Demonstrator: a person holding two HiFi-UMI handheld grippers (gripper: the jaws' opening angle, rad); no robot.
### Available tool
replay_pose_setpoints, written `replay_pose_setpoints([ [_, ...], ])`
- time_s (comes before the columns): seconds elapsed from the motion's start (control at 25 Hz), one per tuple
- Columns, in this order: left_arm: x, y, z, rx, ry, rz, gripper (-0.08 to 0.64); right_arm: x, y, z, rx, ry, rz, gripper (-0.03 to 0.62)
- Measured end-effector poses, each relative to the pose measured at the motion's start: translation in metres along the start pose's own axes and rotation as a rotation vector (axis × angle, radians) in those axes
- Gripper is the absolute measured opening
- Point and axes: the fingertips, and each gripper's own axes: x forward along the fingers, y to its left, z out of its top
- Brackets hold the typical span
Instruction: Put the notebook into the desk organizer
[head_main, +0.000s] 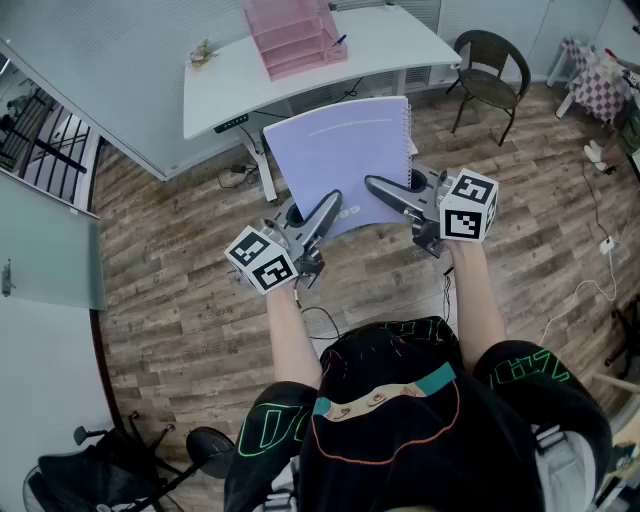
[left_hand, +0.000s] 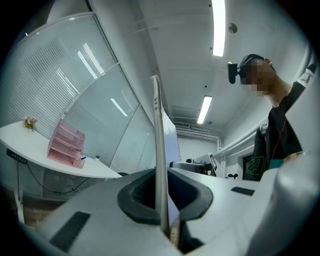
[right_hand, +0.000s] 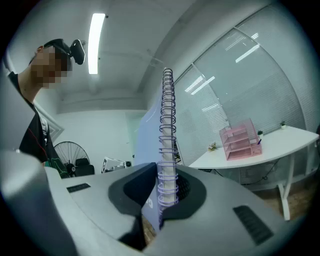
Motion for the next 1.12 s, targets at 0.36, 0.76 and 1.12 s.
replay_pose_setpoints([
  [0.36,0.016,0.006,-0.016,-0.059,0.037,0.063,0.028,-0.011,-0.019,-0.012,-0.006,0.018,-0.061,0.051],
  [0.76,0.008,0.009,-0.02,-0.094,0.058,0.089,0.028,-0.004,-0.022,-0.017,0.043,-0.037,-0.048,0.067],
  [1.12,0.038,0.035,-0.032,-0.1,0.086,0.108,0.029,-0.009,-0.063,-0.021,0.059,-0.042,-0.068,0.067],
])
